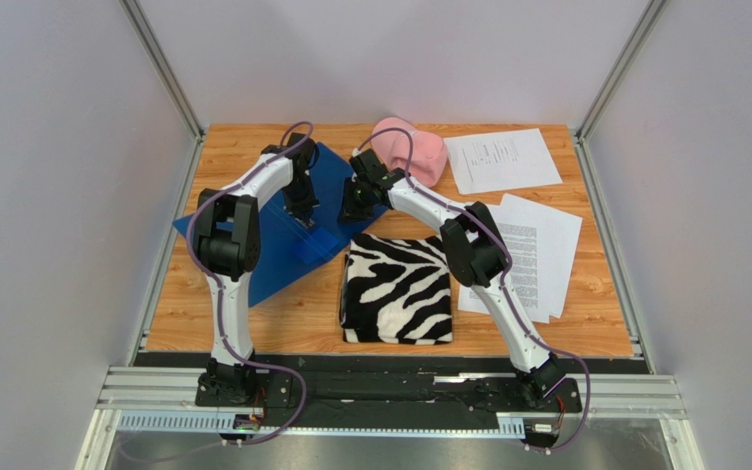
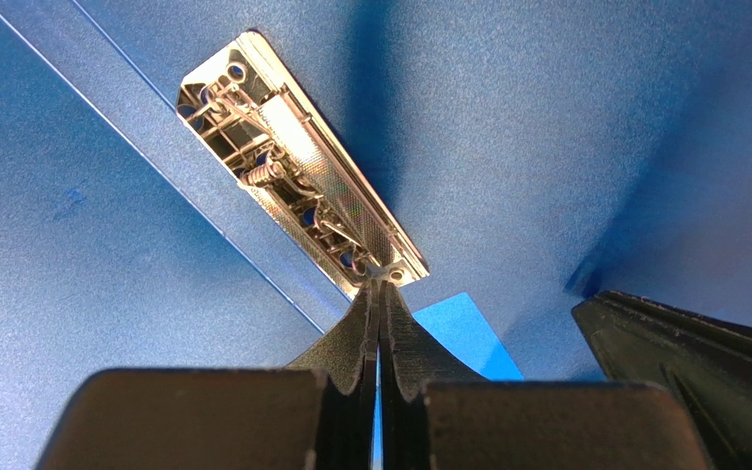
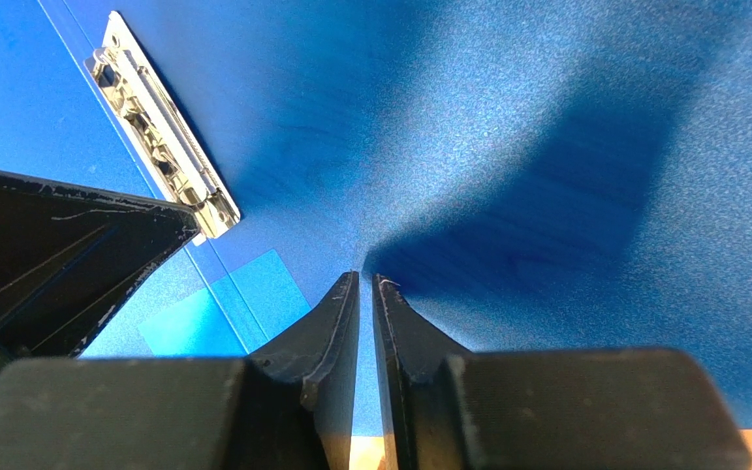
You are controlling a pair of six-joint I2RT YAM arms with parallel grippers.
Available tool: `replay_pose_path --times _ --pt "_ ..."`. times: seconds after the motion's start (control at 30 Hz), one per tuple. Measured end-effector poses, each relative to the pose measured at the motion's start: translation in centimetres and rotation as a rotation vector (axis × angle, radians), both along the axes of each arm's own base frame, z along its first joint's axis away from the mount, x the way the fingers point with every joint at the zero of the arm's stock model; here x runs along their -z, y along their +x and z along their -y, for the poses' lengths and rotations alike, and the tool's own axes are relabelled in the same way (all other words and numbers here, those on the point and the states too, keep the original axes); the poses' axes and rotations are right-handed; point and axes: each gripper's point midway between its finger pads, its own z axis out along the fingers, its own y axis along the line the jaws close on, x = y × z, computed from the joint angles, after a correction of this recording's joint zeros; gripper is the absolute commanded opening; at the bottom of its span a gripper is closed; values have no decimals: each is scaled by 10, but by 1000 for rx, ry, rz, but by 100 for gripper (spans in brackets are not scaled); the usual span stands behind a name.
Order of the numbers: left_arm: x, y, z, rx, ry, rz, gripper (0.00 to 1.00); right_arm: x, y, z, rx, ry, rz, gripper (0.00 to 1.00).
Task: Put the files into the folder
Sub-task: Open the spring clip on the folder.
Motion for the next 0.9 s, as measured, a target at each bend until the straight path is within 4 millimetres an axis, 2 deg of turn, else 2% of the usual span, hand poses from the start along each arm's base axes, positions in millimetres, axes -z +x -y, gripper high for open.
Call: replay_pose_path --times 0.17,0.27,0.37,0.43,0.47,0.57,0.73,0.83,0.9 --pt "0 -1 1 -5 -4 -24 0 0 -1 -1 0 6 -5 20" --pt "1 -2 2 -3 -14 -31 1 -1 -2 -3 -13 21 -10 25" --pt "-1 -6 0 0 -21 -7 13 -5 -5 -7 -44 53 -14 33" --pt "-8 -14 -3 6 -38 -6 28 -8 -8 -12 -75 92 -28 40" --pt "-13 -18 -4 9 -62 -1 40 -9 -9 -15 -88 113 -34 41" --pt "-39 -29 -15 -6 -128 53 53 -15 -14 -27 -130 194 -47 43" --pt "-110 -64 -64 -135 -203 220 59 -24 -19 -43 -172 323 -67 43" --pt "-136 -88 -95 -222 -180 302 63 -26 -21 -49 -180 376 -82 43" --pt "-144 -110 -116 -294 -153 328 64 -27 -21 -52 -183 402 -90 42"
